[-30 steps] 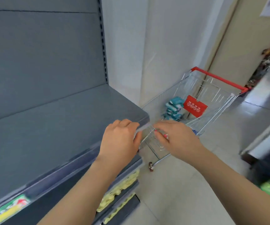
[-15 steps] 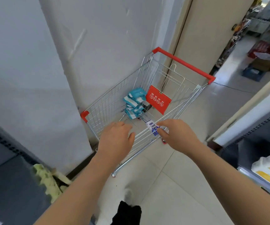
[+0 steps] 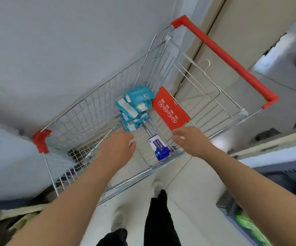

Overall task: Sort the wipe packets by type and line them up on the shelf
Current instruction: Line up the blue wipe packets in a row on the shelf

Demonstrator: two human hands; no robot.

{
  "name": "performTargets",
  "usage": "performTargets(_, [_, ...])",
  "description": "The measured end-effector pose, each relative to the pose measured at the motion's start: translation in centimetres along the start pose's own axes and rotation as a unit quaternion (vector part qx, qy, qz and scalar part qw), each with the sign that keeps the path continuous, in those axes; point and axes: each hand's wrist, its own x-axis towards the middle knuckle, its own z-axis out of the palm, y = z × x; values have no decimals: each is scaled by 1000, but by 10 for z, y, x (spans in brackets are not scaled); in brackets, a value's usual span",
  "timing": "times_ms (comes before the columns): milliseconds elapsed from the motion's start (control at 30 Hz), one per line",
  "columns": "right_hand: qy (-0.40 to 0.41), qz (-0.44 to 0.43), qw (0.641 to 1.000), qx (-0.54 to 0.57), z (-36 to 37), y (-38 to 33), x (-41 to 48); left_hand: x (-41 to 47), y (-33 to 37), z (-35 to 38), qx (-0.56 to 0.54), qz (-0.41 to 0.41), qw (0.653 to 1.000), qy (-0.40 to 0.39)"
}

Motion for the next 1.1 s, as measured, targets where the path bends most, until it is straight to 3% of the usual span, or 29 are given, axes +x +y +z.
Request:
performTargets(267, [-189, 12, 982, 29, 62, 72, 169, 121, 3, 104, -83, -135, 984, -76])
performTargets(500, [-287, 57, 956, 19, 164, 119, 250, 176, -16, 224, -223, -241, 936, -128])
performTargets(733, [-292, 81, 953, 12, 226, 146, 276, 202, -27, 313, -295, -259, 905, -166])
performTargets(900, [-275, 69, 954, 94, 257, 156, 268, 214, -21, 343, -370, -296, 864, -171])
performTargets(1033, [-288, 86, 934, 195, 259, 154, 270, 214, -30, 351, -331, -301, 878, -172])
performTargets(1100, [-246, 96, 943, 204, 260, 155, 273, 208, -39, 351, -321, -290, 886, -165])
